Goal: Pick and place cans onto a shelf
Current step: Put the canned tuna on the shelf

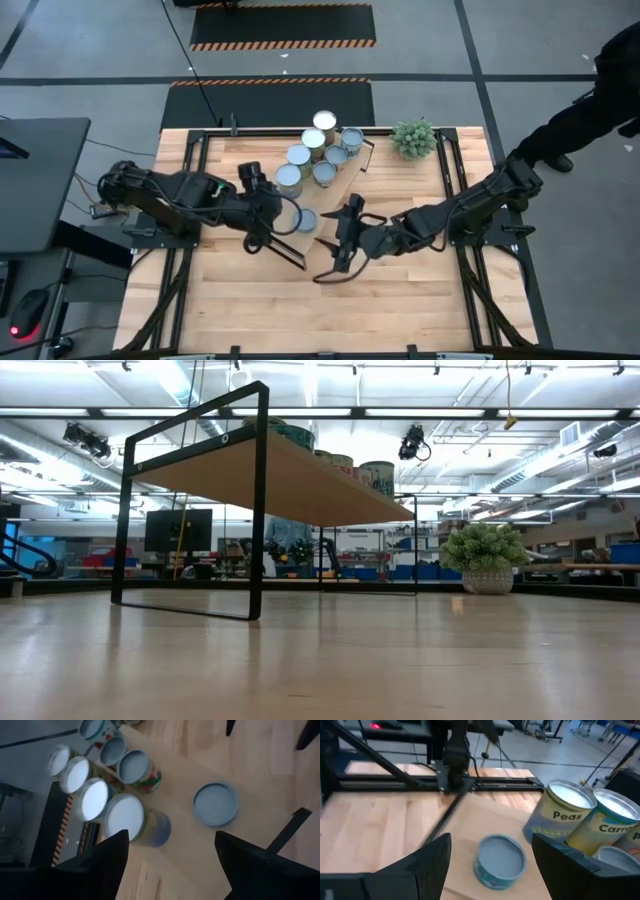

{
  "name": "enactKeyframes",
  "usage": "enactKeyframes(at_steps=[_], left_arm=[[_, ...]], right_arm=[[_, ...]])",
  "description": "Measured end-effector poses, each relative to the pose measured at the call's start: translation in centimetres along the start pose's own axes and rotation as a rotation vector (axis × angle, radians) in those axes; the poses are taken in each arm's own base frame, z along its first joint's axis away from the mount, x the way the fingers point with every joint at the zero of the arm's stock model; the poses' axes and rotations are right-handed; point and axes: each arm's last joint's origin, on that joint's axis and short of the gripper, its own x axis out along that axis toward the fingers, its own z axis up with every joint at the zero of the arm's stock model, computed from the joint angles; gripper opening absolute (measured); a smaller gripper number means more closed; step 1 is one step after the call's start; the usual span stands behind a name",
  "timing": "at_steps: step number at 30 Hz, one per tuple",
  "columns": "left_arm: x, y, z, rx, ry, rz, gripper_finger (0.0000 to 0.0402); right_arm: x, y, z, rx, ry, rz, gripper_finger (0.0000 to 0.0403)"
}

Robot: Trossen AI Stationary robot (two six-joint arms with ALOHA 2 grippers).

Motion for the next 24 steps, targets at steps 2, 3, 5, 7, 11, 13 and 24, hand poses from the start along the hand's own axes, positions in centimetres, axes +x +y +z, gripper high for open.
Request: enactKeyframes(at_steps=[2,3,5,7,11,13,24], left_arm=[[-0.4,0.3,-0.2,-0.003,-0.004,0.003,0.0296],[-0.5,0.5,-0.2,-0.007,-0.009,0.002,0.0295],[-0.6,0.6,-0.2,-0.011,-0.016,0.004,0.0294],[-0.7,0.6,-0.3,-0.01,-0.018,0.004,0.0293],[-0.8,0.7,-0.3,-0.017,-0.024,0.006,0.0293],[-0.8,0.7,-0.2,-0.018,-0.025,0.006,0.0293],[-0.7,0.8,0.0,-0.018,-0.037,0.011,0.0293]], right_arm=[[0.5,-0.4,-0.6,-0.028,0.007,0.004,0.0284],[0.8,-0.5,-0.8,-0.043,0.009,0.005,0.0284],[1.2,-0.9,-1.2,-0.057,0.008,0.004,0.0284],[1.6,-1.3,-1.6,-0.059,0.018,0.0,0.0284],[2.3,-1.5,-2.2,-0.054,0.008,-0.011,0.0284],[2.6,-1.4,-2.4,-0.079,0.008,-0.008,0.0284],[4.9,-0.3,-3.6,-0.177,0.019,-0.034,0.0284]])
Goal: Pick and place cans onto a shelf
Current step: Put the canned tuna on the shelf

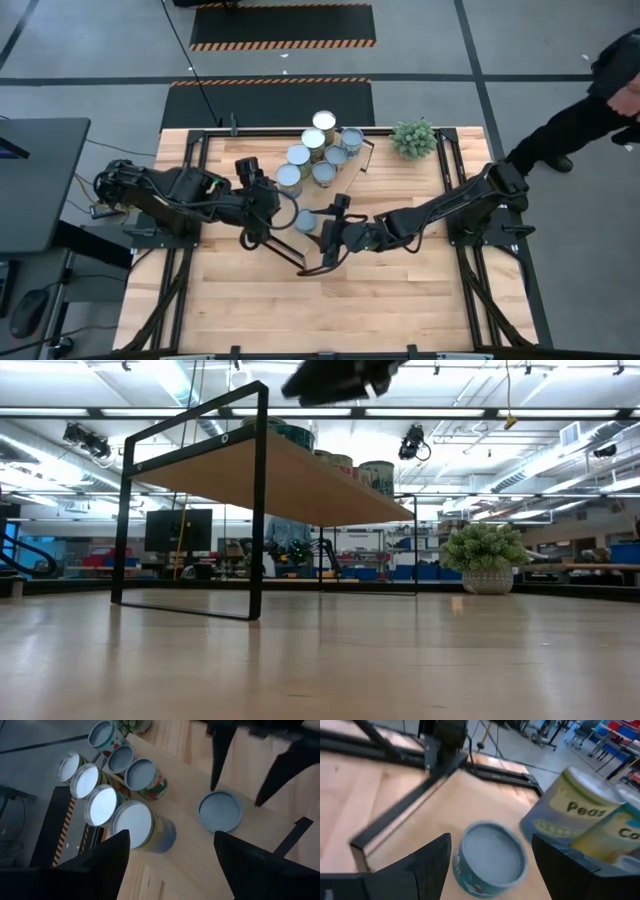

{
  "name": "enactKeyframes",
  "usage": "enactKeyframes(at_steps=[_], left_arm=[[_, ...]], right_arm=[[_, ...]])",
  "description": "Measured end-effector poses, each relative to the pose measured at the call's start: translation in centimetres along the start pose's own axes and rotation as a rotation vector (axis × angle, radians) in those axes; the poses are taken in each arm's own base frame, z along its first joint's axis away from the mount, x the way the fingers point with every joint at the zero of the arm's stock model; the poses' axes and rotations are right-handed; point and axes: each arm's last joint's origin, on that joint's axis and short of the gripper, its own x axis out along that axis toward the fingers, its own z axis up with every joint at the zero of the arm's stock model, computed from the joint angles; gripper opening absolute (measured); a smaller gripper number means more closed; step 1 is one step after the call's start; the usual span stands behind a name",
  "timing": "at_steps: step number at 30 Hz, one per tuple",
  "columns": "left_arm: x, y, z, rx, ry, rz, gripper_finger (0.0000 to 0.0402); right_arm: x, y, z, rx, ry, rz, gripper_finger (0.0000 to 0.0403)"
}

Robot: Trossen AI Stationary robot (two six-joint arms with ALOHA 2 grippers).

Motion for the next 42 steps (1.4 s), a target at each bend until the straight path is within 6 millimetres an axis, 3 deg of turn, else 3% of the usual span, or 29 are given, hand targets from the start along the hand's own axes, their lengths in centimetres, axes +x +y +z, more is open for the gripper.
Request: enactKeyframes(at_steps=[10,21,27,34,42], left_arm=[[0.0,0.0,0.1,-0.021,-0.013,-0.004,0.0293],[0.0,-0.2,0.0,-0.025,-0.002,-0.026,0.0293],[-0.1,-0.2,-0.5,-0.019,0.055,-0.075,0.0293],[-0.1,-0.2,-0.5,0.014,0.06,-0.079,0.0293],[0.0,-0.1,-0.5,0.038,0.057,-0.073,0.0293]], right_arm=[[1.5,-0.3,-1.2,-0.121,0.054,-0.007,0.0284],[1.8,-2.4,-1.4,-0.198,0.12,-0.151,0.028],[0.9,-2.5,1.3,-0.136,0.032,-0.112,0.0265],[1.6,-2.3,1.5,-0.12,0.012,-0.071,0.0263],[1.4,-3.3,5.1,-0.067,-0.051,-0.089,0.0253]])
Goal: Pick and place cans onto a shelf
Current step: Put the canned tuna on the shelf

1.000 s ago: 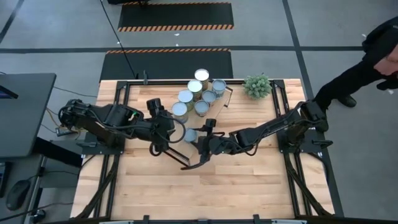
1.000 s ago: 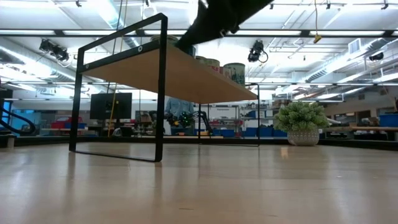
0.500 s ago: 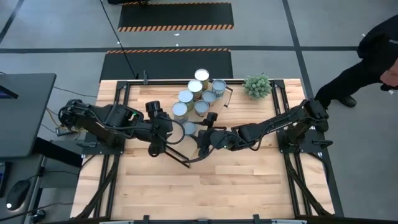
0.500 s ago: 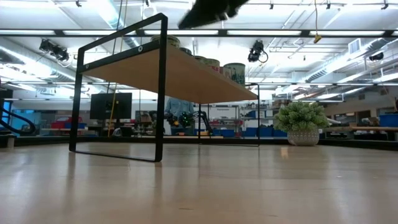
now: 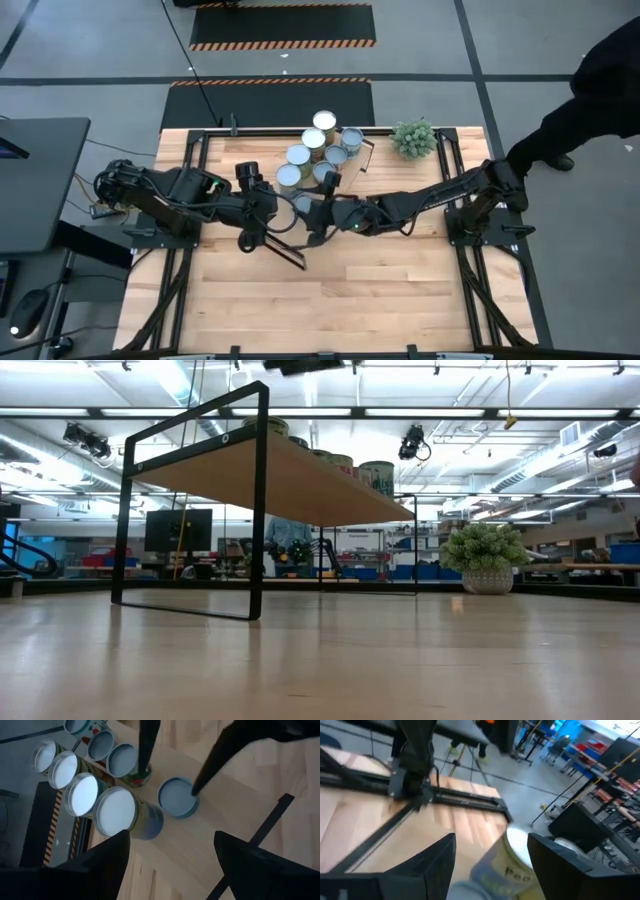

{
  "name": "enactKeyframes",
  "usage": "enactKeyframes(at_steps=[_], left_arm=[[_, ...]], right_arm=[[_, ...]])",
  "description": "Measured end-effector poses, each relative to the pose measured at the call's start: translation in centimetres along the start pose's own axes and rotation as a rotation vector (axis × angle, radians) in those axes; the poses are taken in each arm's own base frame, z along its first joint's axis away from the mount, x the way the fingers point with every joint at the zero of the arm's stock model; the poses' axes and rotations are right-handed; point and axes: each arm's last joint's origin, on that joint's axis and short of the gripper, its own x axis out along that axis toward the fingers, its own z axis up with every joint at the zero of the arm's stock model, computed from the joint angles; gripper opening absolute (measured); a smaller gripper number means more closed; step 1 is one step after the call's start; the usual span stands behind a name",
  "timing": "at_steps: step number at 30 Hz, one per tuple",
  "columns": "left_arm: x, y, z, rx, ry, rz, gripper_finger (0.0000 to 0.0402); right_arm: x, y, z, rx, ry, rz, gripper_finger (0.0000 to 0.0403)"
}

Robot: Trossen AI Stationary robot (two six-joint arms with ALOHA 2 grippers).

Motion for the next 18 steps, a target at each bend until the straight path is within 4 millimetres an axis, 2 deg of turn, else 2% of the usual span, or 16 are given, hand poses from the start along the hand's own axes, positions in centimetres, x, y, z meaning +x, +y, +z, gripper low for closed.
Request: enactKeyframes(at_steps=[3,9,14,18], left_arm=[[0.1,0.1,0.0,0.001,0.0,0.011,0.0293],[-0.2,0.3,-0.4,-0.009,0.022,0.014,0.0293],[-1.1,1.0,-0.9,-0.069,0.015,0.005,0.0293],[-2.1,1.7,-1.4,-0.126,-0.013,-0.005,0.0293]], right_arm=[[0.9,0.7,0.2,-0.017,0.016,0.026,0.0252],[2.9,2.7,-1.4,-0.066,0.071,0.035,0.0251],[3.2,3.0,-2.1,-0.087,0.113,0.038,0.0251],[3.5,2.6,-2.8,-0.081,0.174,0.039,0.0251]])
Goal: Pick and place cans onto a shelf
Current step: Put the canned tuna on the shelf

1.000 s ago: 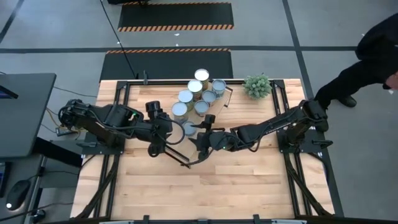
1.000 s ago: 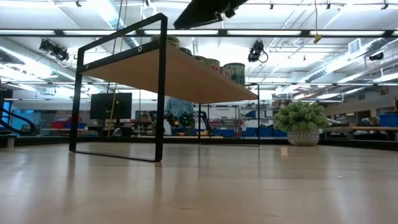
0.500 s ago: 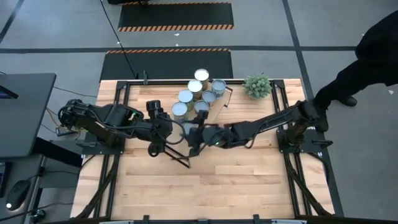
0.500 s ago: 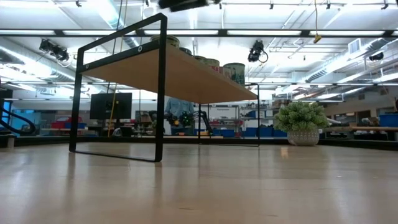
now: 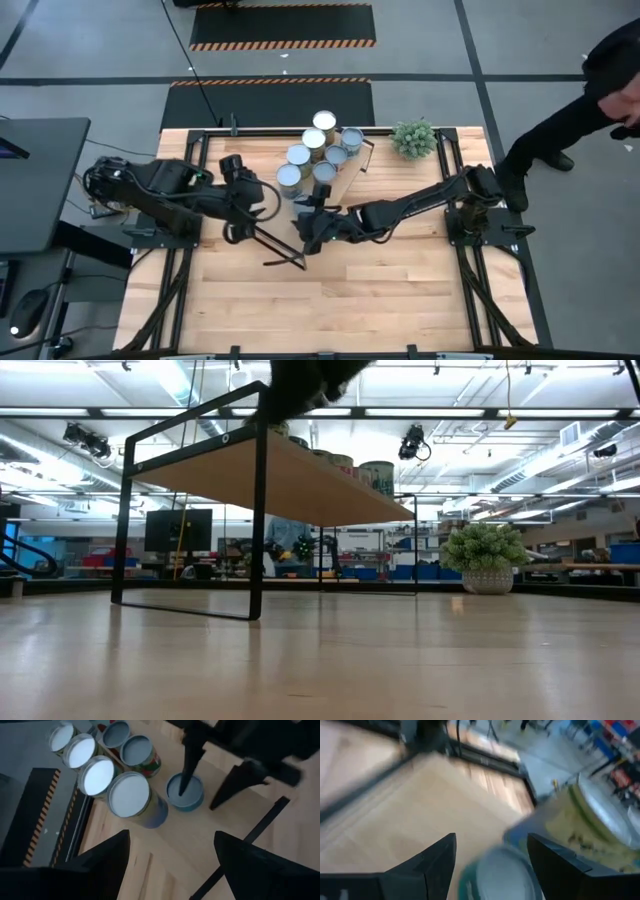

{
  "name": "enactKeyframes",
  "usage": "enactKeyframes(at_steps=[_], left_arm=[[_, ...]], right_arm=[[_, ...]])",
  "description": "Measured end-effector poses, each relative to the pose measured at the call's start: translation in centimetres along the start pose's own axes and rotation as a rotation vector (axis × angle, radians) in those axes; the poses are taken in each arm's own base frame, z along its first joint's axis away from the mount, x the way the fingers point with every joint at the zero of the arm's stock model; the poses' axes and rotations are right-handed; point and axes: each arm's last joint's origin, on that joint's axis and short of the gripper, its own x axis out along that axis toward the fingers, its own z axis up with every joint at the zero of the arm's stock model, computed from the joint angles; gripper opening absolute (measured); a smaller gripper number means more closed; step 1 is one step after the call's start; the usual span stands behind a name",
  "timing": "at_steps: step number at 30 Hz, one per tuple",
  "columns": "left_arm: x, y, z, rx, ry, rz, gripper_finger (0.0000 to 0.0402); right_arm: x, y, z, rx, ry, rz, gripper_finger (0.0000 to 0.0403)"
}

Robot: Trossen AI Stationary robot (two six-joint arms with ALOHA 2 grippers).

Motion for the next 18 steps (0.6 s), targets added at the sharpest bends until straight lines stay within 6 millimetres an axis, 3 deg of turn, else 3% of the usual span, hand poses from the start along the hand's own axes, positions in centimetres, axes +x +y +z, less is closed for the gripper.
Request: enactKeyframes(at_steps=[18], left_arm=[[-2.2,1.6,-0.9,-0.12,-0.064,-0.04,0.0293]], right_arm=[[0.9,-1.7,-1.7,-0.042,0.151,-0.067,0.025]])
